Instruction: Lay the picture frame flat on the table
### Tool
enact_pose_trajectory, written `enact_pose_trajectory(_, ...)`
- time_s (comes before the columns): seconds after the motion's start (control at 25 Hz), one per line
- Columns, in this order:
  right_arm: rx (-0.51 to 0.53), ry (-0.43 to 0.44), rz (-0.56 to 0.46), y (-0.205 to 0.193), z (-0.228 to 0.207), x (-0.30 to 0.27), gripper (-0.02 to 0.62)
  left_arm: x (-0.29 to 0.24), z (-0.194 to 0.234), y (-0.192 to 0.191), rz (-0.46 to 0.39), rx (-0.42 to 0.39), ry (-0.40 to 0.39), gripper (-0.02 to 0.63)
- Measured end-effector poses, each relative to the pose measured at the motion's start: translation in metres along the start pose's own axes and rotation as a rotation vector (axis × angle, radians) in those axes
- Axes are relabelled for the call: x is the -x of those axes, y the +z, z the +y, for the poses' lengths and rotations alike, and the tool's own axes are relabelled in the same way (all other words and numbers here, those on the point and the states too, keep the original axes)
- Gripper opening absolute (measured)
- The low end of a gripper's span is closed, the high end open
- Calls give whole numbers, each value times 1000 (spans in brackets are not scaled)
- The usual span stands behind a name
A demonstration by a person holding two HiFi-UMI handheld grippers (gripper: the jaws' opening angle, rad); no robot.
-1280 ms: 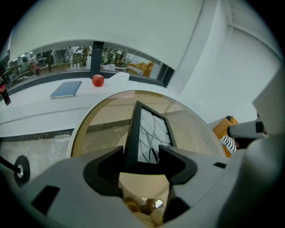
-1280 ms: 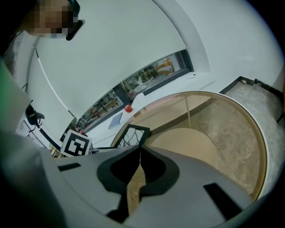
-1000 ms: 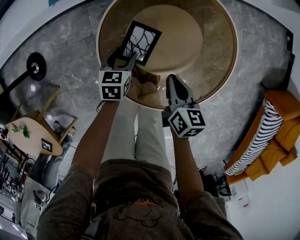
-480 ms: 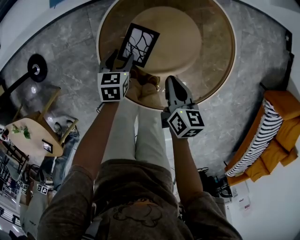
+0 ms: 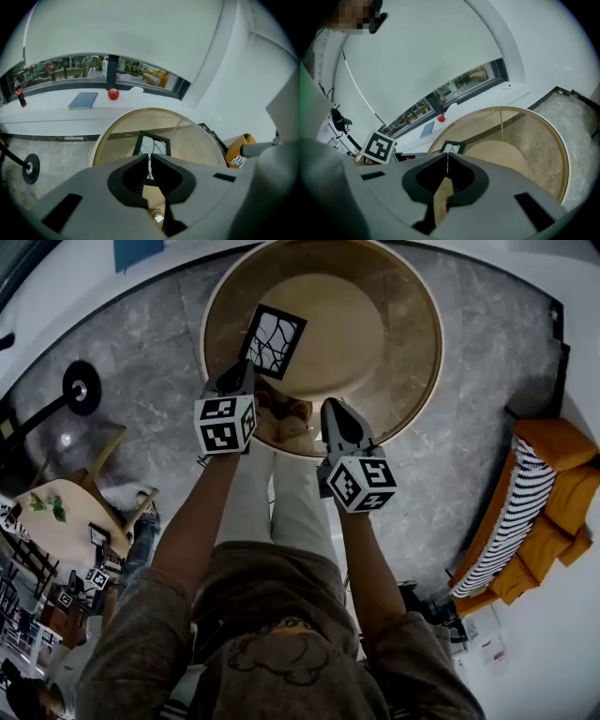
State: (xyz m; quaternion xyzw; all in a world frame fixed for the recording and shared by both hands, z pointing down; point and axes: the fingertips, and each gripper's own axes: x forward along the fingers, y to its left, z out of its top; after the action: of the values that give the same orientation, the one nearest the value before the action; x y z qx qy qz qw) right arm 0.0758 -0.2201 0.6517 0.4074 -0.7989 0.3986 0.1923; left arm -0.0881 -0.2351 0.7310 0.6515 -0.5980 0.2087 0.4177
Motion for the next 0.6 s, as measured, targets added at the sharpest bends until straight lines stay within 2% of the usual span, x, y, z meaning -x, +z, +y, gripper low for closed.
enact_pose_trajectory(0.2,-1,1,-1,18,15,28,20,35,-26,16,1,61,-51,18)
enact_pose_trajectory(0.32,-8,-3,-12,33,25,43,20,60,-39,33,-11,71,-78,18)
enact_pose_trajectory(0.6,-15,15,-57,77,60,85,20,137,-81,81,-45,-10,-151,18)
